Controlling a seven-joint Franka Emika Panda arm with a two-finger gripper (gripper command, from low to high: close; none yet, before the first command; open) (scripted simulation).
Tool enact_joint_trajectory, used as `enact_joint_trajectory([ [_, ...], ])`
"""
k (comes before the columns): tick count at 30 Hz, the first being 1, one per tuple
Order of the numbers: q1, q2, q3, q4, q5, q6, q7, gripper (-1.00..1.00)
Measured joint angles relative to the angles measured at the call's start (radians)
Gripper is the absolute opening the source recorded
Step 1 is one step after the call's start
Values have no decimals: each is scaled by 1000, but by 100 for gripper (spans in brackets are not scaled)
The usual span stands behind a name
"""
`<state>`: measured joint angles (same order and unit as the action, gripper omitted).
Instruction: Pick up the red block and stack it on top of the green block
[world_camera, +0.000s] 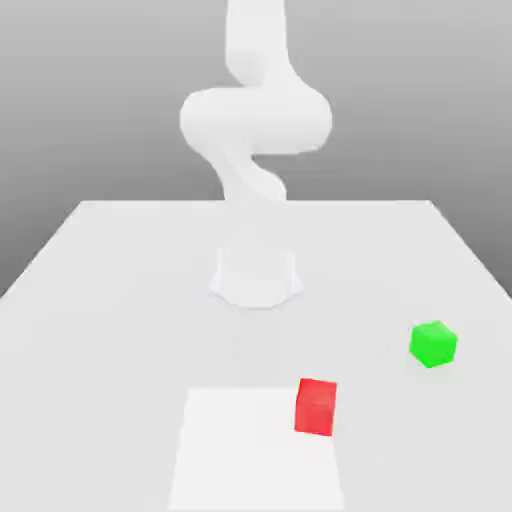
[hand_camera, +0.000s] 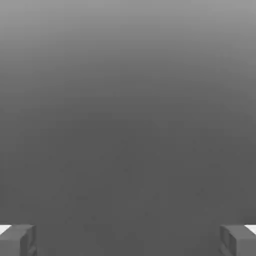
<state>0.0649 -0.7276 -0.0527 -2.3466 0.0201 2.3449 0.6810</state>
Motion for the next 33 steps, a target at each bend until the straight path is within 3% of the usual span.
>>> enact_joint_trajectory([
  [8, 192, 244, -132, -151, 66, 145, -386, 0],
  [16, 329, 484, -185, -298, 107, 286, -746, 0],
  [20, 365, 594, -183, -372, 88, 360, -898, 0],
  [24, 378, 690, -175, -447, 0, 433, -999, 0],
  [27, 384, 744, -174, -452, -5, 478, -1033, 0],
  [33, 367, 855, -138, -434, 78, 571, -1100, 0],
])
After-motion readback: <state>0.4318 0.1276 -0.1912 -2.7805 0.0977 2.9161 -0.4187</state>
